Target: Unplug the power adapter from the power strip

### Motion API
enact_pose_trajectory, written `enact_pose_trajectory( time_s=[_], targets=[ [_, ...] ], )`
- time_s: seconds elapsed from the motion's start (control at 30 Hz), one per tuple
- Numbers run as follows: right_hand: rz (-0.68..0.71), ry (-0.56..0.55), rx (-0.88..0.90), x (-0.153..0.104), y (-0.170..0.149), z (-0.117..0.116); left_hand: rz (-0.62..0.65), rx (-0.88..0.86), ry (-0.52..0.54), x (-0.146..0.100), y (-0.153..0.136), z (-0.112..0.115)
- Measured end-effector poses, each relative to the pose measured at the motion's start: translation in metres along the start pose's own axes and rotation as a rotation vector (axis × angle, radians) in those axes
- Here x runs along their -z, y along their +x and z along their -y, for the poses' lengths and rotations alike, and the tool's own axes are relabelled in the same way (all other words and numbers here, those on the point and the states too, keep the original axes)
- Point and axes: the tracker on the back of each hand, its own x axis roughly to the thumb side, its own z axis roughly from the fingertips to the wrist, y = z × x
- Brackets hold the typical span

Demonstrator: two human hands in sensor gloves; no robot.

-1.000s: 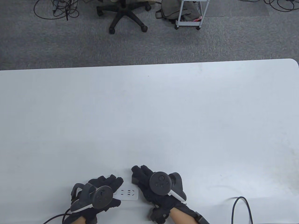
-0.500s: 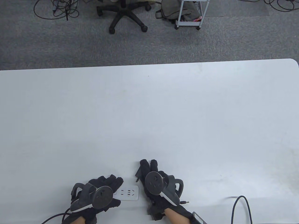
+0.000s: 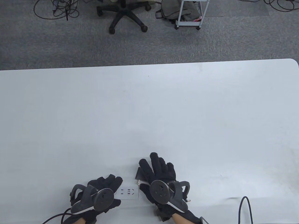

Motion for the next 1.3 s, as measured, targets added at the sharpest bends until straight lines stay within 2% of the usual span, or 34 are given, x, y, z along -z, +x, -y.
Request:
enact_pose_trajectory(
  time_s=[0.1,0.3,0.37,0.5,0.83,1.13,1.3],
  targets=[
    [-0.036,-0.031,-0.031,-0.005,-0.017,0.008,0.012,-0.011,-0.013,-0.004,-0.005,-0.003],
    [-0.085,-0.036,-0.005,-0.013,-0.051,0.017,-0.060,-0.046,0.210,-0.023,-0.020,-0.024],
    [-0.089,-0.024,0.016,-0.013,-0.056,0.018,-0.081,-0.051,0.229,-0.025,-0.024,-0.027],
    [-0.083,-0.013,0.004,-0.011,-0.056,0.013,-0.153,0.048,0.249,-0.028,-0.032,-0.029],
    [-0.085,0.033,-0.023,-0.011,-0.062,-0.007,-0.263,0.076,0.184,-0.024,-0.051,-0.020],
    [-0.083,0.047,-0.016,-0.009,-0.062,-0.008,-0.249,0.060,0.150,-0.020,-0.051,-0.017],
    [-0.084,0.056,-0.019,-0.010,-0.061,-0.009,-0.246,0.051,0.165,-0.022,-0.052,-0.019]
  ],
)
